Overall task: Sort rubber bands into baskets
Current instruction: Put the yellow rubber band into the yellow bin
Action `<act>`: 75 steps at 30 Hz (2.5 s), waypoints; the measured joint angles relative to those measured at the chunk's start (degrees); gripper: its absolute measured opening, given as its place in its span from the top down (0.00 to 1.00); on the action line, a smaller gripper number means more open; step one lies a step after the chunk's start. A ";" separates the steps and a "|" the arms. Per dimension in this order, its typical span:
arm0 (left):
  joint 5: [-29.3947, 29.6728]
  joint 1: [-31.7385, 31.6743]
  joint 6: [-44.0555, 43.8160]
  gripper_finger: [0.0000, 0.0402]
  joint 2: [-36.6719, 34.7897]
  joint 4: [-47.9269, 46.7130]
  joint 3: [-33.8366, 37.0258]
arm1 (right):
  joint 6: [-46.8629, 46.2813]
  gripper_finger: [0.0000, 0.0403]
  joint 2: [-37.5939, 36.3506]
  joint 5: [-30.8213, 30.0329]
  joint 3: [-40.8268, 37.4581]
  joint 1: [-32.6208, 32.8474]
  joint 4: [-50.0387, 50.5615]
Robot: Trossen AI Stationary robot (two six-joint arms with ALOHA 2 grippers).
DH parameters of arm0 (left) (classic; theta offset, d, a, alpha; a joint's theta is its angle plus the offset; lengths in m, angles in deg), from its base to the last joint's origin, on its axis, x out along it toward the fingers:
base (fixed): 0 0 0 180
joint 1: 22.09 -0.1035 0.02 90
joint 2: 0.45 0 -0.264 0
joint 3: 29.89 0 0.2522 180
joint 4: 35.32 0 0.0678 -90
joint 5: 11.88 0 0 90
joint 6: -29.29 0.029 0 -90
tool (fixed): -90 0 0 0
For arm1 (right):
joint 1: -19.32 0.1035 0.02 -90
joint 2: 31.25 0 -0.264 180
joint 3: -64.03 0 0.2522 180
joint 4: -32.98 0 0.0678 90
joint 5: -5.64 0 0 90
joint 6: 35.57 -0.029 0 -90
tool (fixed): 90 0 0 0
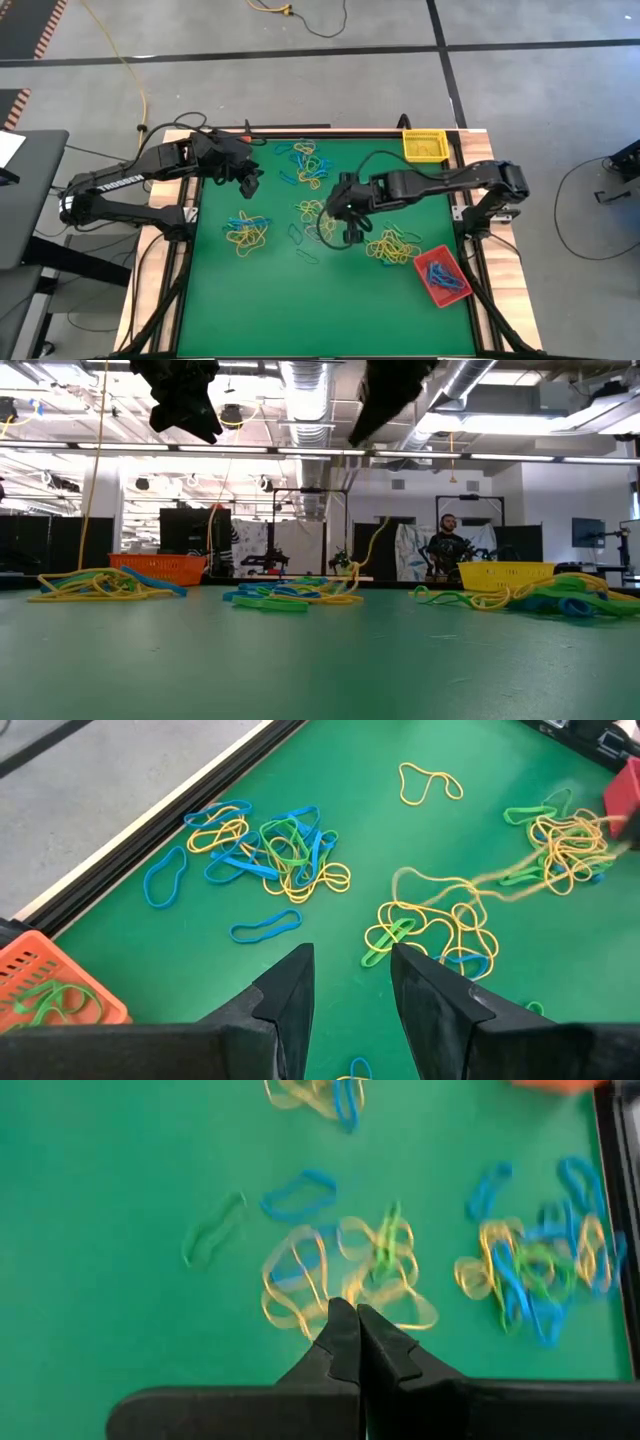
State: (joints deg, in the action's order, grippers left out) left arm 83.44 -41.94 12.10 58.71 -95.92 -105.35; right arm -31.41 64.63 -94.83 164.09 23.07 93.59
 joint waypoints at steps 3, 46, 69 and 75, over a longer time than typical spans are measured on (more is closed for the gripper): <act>0.01 0.01 -0.01 0.69 -0.01 -0.02 0.01 | -1.67 0.96 0.05 -1.39 0.00 -0.16 4.53; 0.01 0.01 -0.01 0.69 -0.01 0.01 0.01 | 0.71 0.49 0.16 4.80 -6.02 0.91 -2.34; 0.01 0.00 0.01 0.69 -0.01 0.00 0.01 | 5.35 0.58 14.56 7.29 -19.06 -16.06 -32.06; 0.01 0.01 -0.01 0.69 0.00 -0.01 0.01 | 5.36 0.59 16.61 7.21 -19.01 -17.61 -35.65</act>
State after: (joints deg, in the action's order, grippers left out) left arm 83.46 -41.93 12.10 58.71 -95.93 -105.34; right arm -26.04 81.24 -87.62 145.09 5.46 57.93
